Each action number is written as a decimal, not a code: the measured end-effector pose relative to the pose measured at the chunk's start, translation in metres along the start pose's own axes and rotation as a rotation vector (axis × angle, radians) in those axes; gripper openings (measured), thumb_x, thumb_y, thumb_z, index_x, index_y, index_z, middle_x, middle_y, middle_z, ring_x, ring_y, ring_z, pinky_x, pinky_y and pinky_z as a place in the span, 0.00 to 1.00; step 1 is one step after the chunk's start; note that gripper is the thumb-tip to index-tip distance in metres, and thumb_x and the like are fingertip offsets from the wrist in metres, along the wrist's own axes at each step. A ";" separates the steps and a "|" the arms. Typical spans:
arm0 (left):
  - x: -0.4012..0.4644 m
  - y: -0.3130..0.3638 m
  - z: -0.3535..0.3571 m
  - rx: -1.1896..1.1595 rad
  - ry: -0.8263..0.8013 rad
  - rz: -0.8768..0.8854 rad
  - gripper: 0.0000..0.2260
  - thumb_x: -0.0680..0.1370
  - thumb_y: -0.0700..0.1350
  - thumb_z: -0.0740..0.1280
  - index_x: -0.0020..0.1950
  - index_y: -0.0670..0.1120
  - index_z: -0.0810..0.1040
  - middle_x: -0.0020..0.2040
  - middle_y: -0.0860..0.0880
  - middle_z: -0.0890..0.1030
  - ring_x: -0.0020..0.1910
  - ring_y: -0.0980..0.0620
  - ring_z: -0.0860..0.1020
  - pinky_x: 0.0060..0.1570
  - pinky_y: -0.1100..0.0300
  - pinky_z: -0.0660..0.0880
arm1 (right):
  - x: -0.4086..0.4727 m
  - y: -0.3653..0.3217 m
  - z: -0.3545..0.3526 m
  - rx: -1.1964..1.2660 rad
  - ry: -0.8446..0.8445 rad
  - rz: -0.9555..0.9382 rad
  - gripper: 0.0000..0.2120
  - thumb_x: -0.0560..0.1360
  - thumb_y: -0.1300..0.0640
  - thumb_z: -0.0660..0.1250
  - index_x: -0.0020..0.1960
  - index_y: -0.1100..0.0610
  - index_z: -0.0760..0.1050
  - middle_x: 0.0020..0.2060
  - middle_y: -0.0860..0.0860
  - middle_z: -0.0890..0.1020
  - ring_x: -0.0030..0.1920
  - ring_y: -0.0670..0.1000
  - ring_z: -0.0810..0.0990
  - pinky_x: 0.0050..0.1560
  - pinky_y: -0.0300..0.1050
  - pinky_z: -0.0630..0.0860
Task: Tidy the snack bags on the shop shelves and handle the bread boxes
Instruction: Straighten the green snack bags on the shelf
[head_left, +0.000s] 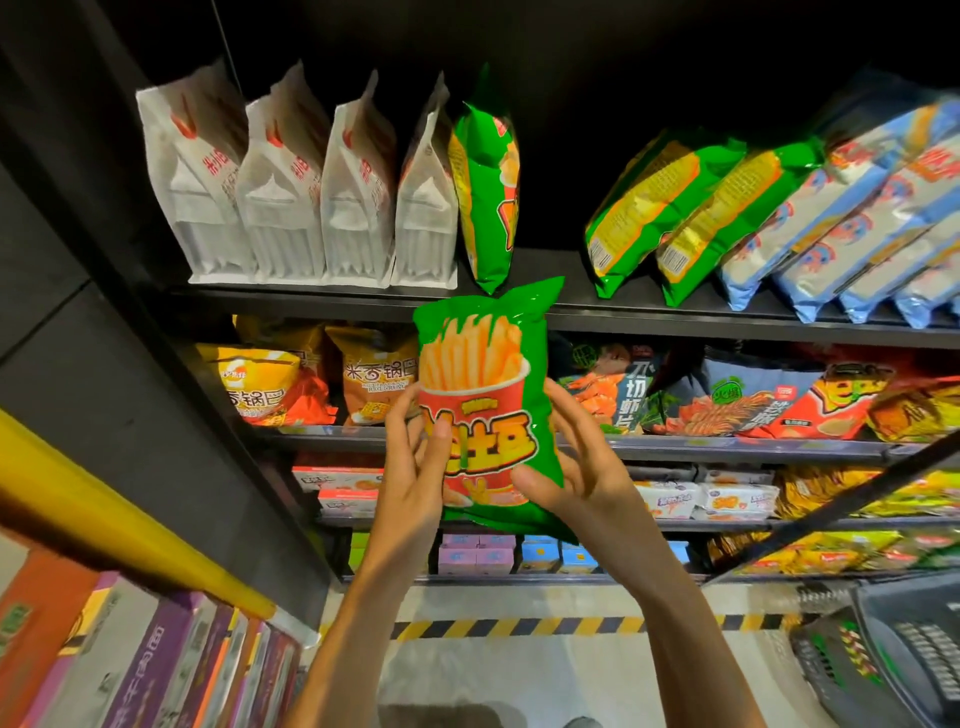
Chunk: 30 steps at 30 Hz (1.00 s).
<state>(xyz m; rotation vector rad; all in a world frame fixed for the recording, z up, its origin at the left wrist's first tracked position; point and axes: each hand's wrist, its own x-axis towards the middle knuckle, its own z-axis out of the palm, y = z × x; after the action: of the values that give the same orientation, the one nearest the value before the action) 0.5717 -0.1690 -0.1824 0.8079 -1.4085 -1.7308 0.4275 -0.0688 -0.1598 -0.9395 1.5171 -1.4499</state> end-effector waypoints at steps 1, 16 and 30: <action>0.000 0.001 -0.003 0.001 -0.038 0.013 0.22 0.83 0.53 0.62 0.76 0.61 0.62 0.71 0.56 0.74 0.66 0.63 0.77 0.54 0.67 0.78 | -0.007 0.002 -0.003 0.021 0.031 -0.020 0.33 0.77 0.59 0.74 0.77 0.46 0.65 0.68 0.40 0.79 0.63 0.37 0.80 0.55 0.35 0.80; -0.001 0.016 -0.020 0.201 -0.219 0.039 0.20 0.82 0.55 0.68 0.72 0.69 0.71 0.72 0.69 0.71 0.74 0.65 0.68 0.73 0.46 0.71 | -0.019 -0.005 -0.025 -0.103 0.088 -0.243 0.31 0.78 0.43 0.68 0.79 0.37 0.63 0.80 0.35 0.61 0.78 0.37 0.63 0.71 0.41 0.69; -0.004 0.027 -0.023 -0.001 -0.289 -0.133 0.18 0.82 0.52 0.64 0.73 0.55 0.76 0.72 0.51 0.78 0.55 0.37 0.85 0.63 0.38 0.77 | -0.019 -0.005 -0.006 -0.063 0.249 -0.203 0.15 0.76 0.51 0.67 0.61 0.52 0.81 0.53 0.44 0.87 0.55 0.46 0.85 0.51 0.37 0.80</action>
<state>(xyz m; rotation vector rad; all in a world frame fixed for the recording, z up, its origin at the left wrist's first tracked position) 0.5971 -0.1798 -0.1606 0.6837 -1.5707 -2.0141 0.4293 -0.0489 -0.1533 -1.0032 1.6942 -1.7252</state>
